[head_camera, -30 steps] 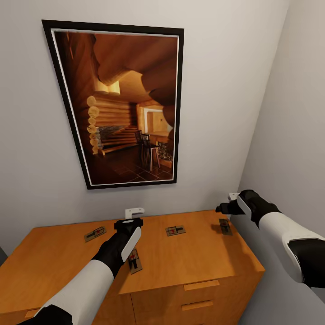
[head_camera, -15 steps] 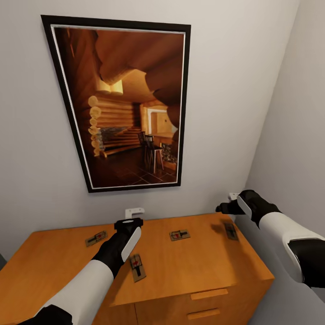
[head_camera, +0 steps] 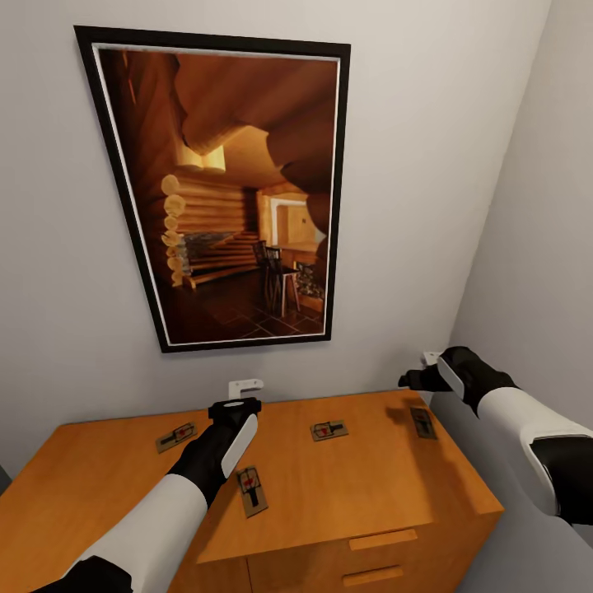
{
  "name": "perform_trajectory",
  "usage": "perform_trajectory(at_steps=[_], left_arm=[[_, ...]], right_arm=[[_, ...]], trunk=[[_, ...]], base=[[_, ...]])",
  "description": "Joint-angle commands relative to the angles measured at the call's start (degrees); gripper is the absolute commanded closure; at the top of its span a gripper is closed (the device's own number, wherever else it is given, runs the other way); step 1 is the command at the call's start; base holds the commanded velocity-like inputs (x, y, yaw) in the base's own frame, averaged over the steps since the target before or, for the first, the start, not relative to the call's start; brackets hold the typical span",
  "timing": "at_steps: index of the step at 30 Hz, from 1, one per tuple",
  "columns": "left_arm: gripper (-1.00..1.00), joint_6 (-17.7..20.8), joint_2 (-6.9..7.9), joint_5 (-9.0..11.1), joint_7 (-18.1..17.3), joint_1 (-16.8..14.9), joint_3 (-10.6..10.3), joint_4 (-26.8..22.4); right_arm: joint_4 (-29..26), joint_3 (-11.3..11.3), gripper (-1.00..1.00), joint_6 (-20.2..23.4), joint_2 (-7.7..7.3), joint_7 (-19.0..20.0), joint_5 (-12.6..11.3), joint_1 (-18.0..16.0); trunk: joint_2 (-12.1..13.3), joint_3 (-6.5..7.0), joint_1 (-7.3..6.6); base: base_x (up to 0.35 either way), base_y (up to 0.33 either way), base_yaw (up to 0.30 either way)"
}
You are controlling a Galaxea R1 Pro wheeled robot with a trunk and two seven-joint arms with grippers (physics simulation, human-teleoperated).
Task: Take the four mousetraps from the cabinet in the bathroom and place them on the bathroom floor. Make sure all four end up on the same floor surface, and ensure that at least two of them are either under or directly next to the same bathroom sink.
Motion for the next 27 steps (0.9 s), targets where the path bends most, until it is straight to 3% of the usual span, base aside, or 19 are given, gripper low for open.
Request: perform_trajectory(at_steps=[1,27], left_arm=[[-1.0,0.2,0.0,0.4,0.4,-0.1,-0.2,-0.1],[-1.0,0.2,0.0,0.4,0.4,-0.1,-0.1,0.0]], right_arm=[[-0.1,0.5,-1.0,0.3,-0.13,0.0,-0.5,0.0],[-0.1,0.5,-1.0,0.3,-0.21,0.1,-0.5,0.0]], trunk=[[-0.1,-0.14,0.04],[-0.1,-0.14,0.04]], base=[[0.001,0.001,0.0],[0.0,-0.021,0.0]])
